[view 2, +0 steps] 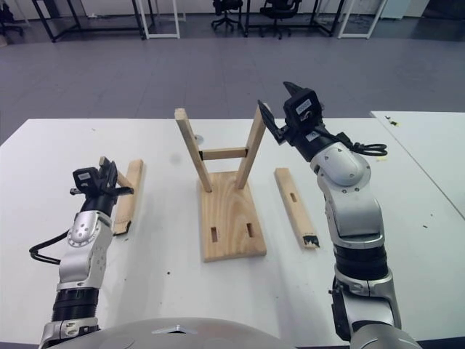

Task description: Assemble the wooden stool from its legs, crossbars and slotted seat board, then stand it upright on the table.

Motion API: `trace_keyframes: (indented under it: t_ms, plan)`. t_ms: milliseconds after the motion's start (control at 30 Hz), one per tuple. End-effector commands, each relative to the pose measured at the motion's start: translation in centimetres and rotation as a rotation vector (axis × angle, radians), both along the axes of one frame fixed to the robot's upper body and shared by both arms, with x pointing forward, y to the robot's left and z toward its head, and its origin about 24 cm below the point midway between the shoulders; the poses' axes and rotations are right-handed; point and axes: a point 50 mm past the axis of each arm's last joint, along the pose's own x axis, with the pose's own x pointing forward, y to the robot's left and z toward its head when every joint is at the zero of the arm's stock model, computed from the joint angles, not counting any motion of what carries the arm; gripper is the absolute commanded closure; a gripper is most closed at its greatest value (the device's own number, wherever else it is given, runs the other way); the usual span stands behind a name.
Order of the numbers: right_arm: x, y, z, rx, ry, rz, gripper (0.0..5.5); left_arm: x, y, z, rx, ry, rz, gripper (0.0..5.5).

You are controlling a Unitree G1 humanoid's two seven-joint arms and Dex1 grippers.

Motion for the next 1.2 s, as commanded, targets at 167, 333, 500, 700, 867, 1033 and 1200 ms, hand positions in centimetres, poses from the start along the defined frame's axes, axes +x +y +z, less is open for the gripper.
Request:
trace_keyframes:
  t_ms: [167, 333, 500, 700, 867, 1033, 1200]
  plan:
    - [0.3, 0.5, 0.7, -0.047, -0.037, 0.005, 2.5, -1.3, 0.6, -5.7, -0.072, 0.367, -0.007, 5.1]
    - [0.4, 0.6, 0.5, -0.052, -0.035, 0.005, 2.5, -0.6, 0.3, -6.1, -0.169, 0.395, -0.064, 5.1]
    - [0.4, 0.7, 0.6, -0.051, -0.046, 0.0, 2.5, -0.6, 0.3, -5.8, -0.079, 0.384, -0.092, 5.1]
    - [0.4, 0.6, 0.8, -0.043, -0.06, -0.007, 2.5, 0.3, 0.7, -3.7, 0.088, 0.299, -0.102, 4.46]
    - [0.4, 0.8, 0.6, -0.038, -0.059, -0.007, 2.5, 0.8, 0.5, -0.9, 0.135, 0.214, -0.143, 3.62]
    - [0.3, 0.7, 0.7, -0.035, -0.062, -0.015, 2.5, -1.4, 1.5, -0.2, 0.11, 0.305, -0.195, 2.77]
    - [0.2, 0.6, 0.6, -0.03, -0.055, -0.023, 2.5, -3.1, 1.9, -1.1, 0.167, 0.447, -0.267, 2.06]
